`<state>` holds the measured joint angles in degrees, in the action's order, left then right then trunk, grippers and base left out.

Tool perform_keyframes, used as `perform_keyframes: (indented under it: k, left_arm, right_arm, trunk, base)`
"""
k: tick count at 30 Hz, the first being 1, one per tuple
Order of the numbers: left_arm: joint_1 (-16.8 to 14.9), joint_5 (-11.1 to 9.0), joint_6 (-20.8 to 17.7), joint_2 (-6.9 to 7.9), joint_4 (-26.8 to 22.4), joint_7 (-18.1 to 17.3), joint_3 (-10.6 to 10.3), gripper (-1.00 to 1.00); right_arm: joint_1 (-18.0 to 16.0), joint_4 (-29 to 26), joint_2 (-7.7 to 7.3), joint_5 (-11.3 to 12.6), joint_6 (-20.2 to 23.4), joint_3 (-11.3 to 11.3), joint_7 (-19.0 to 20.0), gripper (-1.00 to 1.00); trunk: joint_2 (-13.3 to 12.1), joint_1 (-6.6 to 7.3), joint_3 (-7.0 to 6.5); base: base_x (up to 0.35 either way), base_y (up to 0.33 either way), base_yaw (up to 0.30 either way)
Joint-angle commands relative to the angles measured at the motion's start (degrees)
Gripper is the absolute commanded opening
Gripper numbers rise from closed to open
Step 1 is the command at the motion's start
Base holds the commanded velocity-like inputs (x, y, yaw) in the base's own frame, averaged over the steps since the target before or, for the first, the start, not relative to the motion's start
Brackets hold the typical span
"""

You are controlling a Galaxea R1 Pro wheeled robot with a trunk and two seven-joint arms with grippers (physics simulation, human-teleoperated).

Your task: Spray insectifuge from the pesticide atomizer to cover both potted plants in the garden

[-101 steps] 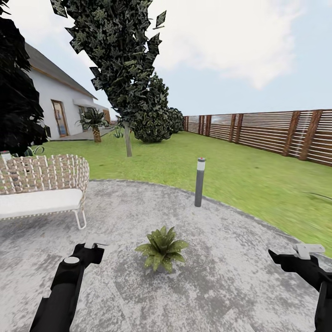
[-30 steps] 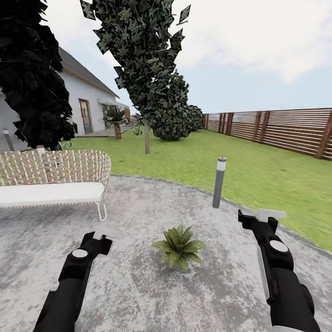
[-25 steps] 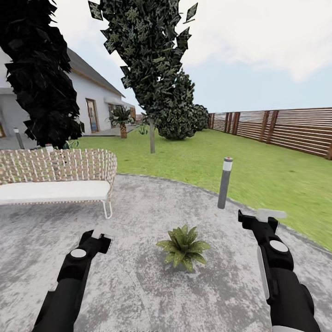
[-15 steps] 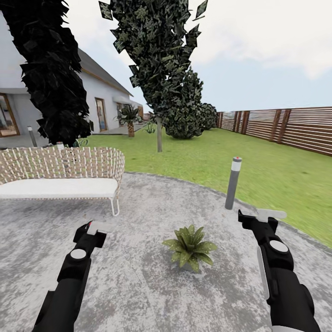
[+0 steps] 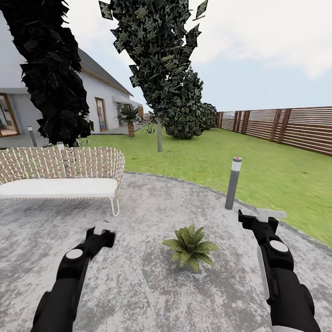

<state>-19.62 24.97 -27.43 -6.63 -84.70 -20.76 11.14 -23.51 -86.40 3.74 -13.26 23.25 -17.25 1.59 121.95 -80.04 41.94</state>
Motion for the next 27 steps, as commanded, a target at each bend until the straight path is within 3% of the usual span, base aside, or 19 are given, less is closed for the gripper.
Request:
perform_keyframes:
  k: [1, 9, 15, 27]
  left_arm:
    - [-0.02, 0.10, -0.09, -0.05, -0.20, -0.67, 0.12, -1.00]
    - [0.02, -0.36, -0.10, -0.10, -0.38, -0.28, 0.02, -1.00]
    - [0.02, -0.36, -0.15, -0.11, -0.38, -0.18, 0.04, -1.00]
    - [0.02, -0.27, -0.16, -0.12, -0.38, -0.16, 0.09, -1.00]
  right_arm:
    - [-0.05, -0.08, 0.04, -0.46, 0.30, -0.06, 0.17, 1.00]
    - [-0.05, -0.02, 0.06, -0.45, 0.30, -0.06, 0.17, 1.00]
    - [-0.05, -0.04, 0.04, -0.46, 0.30, -0.06, 0.17, 1.00]
    - [-0.05, -0.03, 0.05, -0.46, 0.30, -0.06, 0.17, 1.00]
  trunk:
    - [0.03, 0.01, 0.06]
    - [0.03, 0.01, 0.27]
    - [0.03, 0.01, 0.50]
    - [0.03, 0.01, 0.54]
  base:
    - [0.000, 0.000, 0.000]
    - [0.034, 0.000, 0.126]
    - [0.305, 0.000, 0.147]
    - [0.346, 0.000, 0.008]
